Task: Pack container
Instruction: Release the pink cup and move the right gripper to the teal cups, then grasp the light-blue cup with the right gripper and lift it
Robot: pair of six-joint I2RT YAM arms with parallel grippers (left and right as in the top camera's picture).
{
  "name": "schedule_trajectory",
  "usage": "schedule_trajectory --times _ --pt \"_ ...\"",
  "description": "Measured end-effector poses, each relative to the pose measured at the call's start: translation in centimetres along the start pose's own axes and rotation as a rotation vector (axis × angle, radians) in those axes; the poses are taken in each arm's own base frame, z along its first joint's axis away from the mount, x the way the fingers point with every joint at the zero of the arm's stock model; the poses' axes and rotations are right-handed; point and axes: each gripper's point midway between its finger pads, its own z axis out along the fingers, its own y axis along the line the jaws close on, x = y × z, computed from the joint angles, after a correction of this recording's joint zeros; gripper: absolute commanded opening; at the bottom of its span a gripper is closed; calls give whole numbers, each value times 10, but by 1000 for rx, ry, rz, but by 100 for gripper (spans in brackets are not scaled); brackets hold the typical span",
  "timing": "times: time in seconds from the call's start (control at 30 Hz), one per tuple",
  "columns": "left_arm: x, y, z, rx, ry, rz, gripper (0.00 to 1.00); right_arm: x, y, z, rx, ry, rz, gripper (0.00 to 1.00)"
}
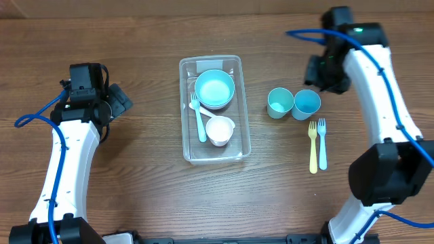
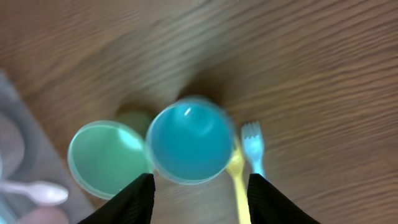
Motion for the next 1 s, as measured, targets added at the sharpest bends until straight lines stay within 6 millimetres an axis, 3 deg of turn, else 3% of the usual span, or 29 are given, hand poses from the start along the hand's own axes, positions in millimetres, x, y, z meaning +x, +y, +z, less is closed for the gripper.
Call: schedule_trajectory --times 0.1,0.2,0.43,0.6,0.73,0.77,0.8,1.0 --pt "0 0 0 0 0 0 100 -16 -16 2 -10 -37 44 49" --pt "0 0 0 0 0 0 100 -17 -20 10 -13 -44 53 49" --pt "0 0 0 0 0 0 100 7 -27 63 4 25 55 49" --pt "0 0 0 0 0 0 100 18 -30 84 11 45 55 49" --pt "0 0 0 0 0 0 100 25 -30 95 11 55 55 36" --pt "0 0 0 0 0 0 100 26 -30 96 9 58 55 25" --pt "0 0 0 0 0 0 100 26 -30 96 8 59 52 8" --pt "0 0 0 0 0 0 100 26 -29 96 -1 59 55 4"
